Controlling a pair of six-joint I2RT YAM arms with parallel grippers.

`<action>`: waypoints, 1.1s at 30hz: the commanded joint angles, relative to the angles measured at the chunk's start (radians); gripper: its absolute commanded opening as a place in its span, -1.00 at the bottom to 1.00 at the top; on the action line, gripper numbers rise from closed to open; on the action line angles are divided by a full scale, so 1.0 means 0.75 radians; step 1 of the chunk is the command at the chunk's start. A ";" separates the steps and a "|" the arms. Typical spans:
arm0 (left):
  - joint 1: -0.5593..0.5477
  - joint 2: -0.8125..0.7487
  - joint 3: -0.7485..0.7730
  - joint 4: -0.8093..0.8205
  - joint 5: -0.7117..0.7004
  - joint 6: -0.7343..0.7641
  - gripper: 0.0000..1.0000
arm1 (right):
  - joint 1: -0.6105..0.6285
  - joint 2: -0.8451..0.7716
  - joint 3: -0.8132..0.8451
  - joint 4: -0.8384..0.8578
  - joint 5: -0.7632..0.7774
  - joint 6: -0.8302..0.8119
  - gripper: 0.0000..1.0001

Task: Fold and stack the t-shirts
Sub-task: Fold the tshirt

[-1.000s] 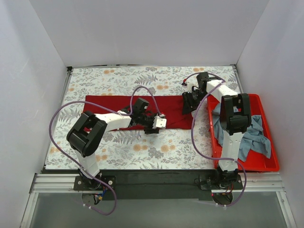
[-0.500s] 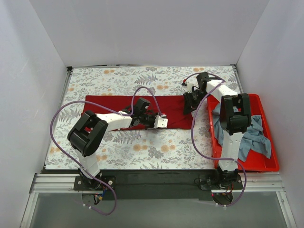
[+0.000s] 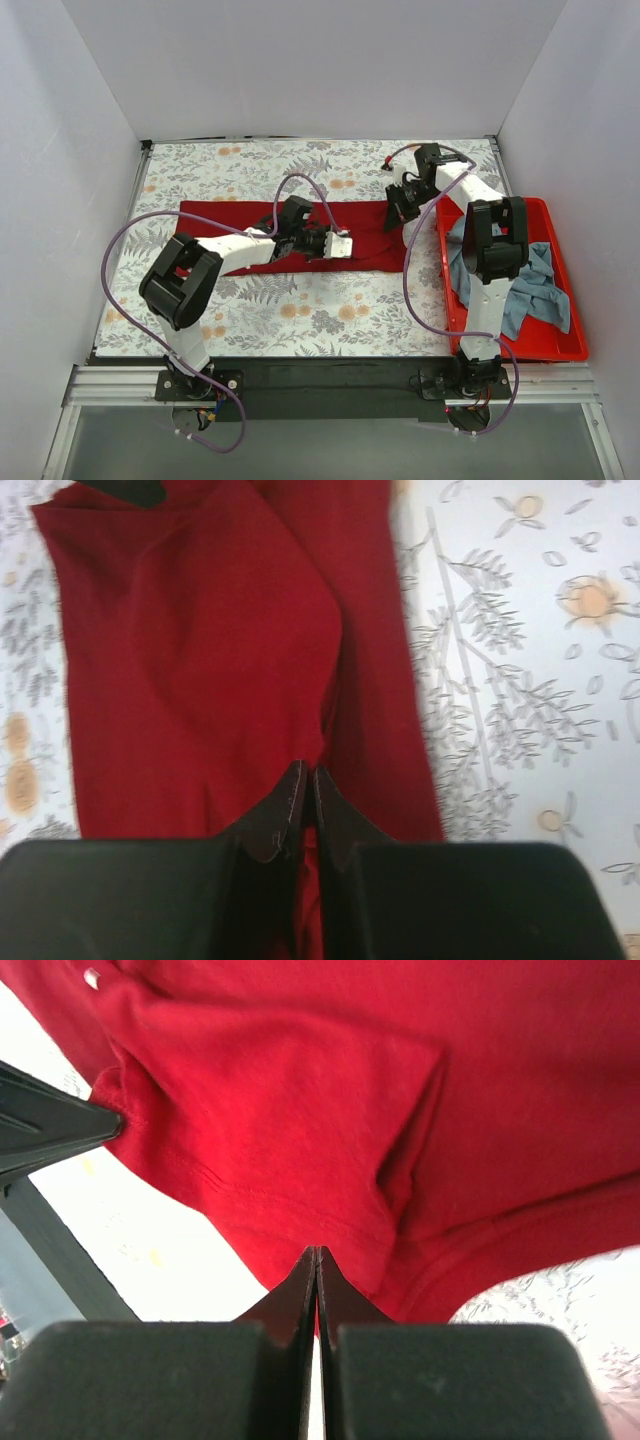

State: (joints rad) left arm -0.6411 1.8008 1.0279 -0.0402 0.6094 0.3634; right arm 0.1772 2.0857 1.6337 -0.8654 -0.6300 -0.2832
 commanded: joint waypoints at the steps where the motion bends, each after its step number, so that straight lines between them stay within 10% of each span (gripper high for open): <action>1: 0.051 -0.080 0.079 0.027 -0.001 0.035 -1.00 | 0.003 0.031 0.106 -0.006 -0.095 0.014 -0.97; 8: 0.141 -0.020 0.167 -0.008 0.059 0.055 -1.00 | 0.003 0.074 0.160 -0.014 -0.089 0.040 -0.94; 12: 0.141 -0.024 0.153 -0.016 0.096 0.072 -1.00 | 0.001 0.040 0.090 -0.020 -0.025 0.028 -0.23; 22: 0.141 -0.026 0.129 -0.014 0.085 0.084 -1.00 | -0.021 -0.030 0.031 -0.032 -0.076 -0.037 -0.02; 33: 0.182 0.041 0.219 -0.036 0.128 -0.047 -1.00 | 0.034 -0.140 -0.004 -0.022 -0.040 -0.579 0.36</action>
State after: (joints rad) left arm -0.5243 1.8206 1.1362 -0.0578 0.6632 0.3775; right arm 0.1761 2.0193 1.6337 -0.8764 -0.6792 -0.5621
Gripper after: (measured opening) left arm 0.021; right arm 0.671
